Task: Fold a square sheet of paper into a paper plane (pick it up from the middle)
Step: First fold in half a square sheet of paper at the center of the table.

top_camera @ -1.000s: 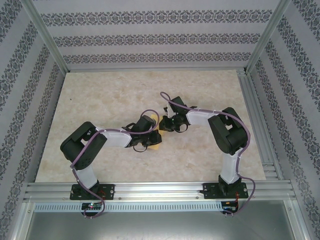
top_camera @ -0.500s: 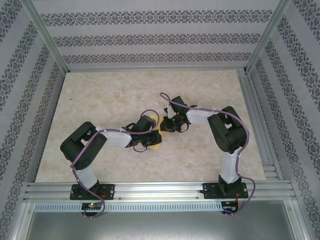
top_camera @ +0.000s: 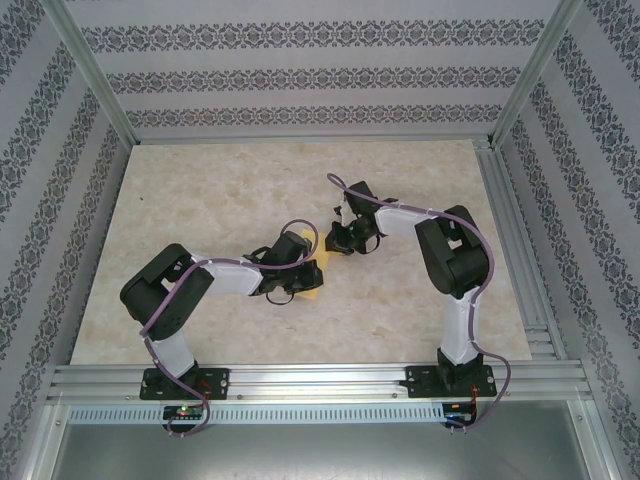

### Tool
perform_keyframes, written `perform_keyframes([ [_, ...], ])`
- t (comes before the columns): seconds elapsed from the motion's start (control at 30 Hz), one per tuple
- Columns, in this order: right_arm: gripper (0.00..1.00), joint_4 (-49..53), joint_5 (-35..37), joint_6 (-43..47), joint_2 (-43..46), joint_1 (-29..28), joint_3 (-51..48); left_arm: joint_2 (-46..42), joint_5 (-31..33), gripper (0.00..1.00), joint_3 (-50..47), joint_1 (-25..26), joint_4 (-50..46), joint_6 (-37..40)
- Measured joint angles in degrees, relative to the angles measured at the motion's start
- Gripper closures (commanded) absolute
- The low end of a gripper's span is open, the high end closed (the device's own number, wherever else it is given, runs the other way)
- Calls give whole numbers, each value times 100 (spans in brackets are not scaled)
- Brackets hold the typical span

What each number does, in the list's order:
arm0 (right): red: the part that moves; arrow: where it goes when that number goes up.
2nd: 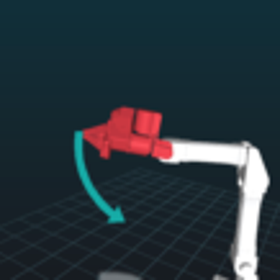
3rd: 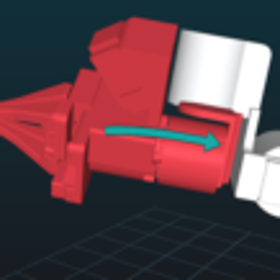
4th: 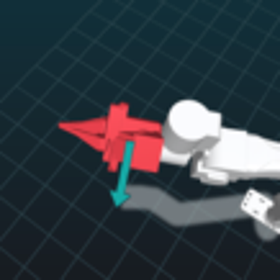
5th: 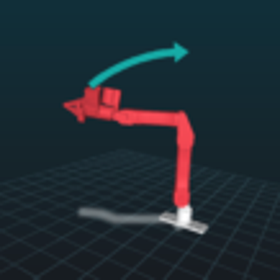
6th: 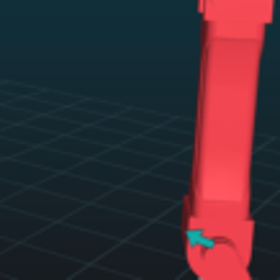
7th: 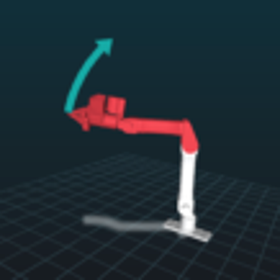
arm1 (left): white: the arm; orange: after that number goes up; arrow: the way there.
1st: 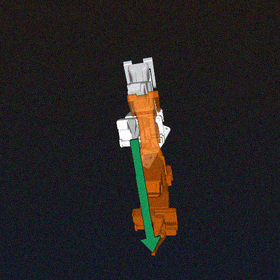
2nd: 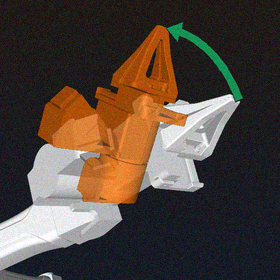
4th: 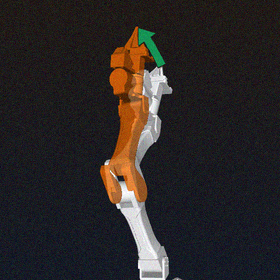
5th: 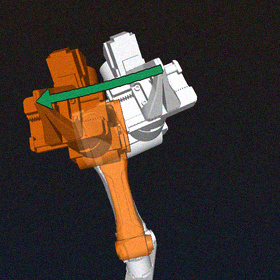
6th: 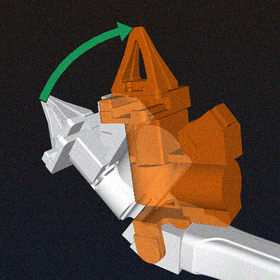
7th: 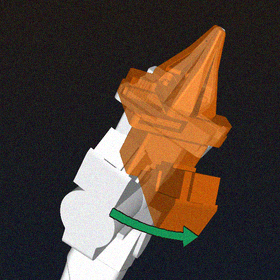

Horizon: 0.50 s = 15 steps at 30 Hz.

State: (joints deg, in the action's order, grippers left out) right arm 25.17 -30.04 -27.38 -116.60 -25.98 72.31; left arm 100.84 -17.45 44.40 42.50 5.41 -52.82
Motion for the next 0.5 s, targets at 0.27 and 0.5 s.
perform_keyframes([
  [0.27, 88, -28, 164, -188, -125, 299, 232, -7, -2, 92, -37, 0, 70, 0],
  [0.5, 87, 13, 730, -273, -358, 476, 748, -17, -26, 89, -39, 0, 59, 0],
])
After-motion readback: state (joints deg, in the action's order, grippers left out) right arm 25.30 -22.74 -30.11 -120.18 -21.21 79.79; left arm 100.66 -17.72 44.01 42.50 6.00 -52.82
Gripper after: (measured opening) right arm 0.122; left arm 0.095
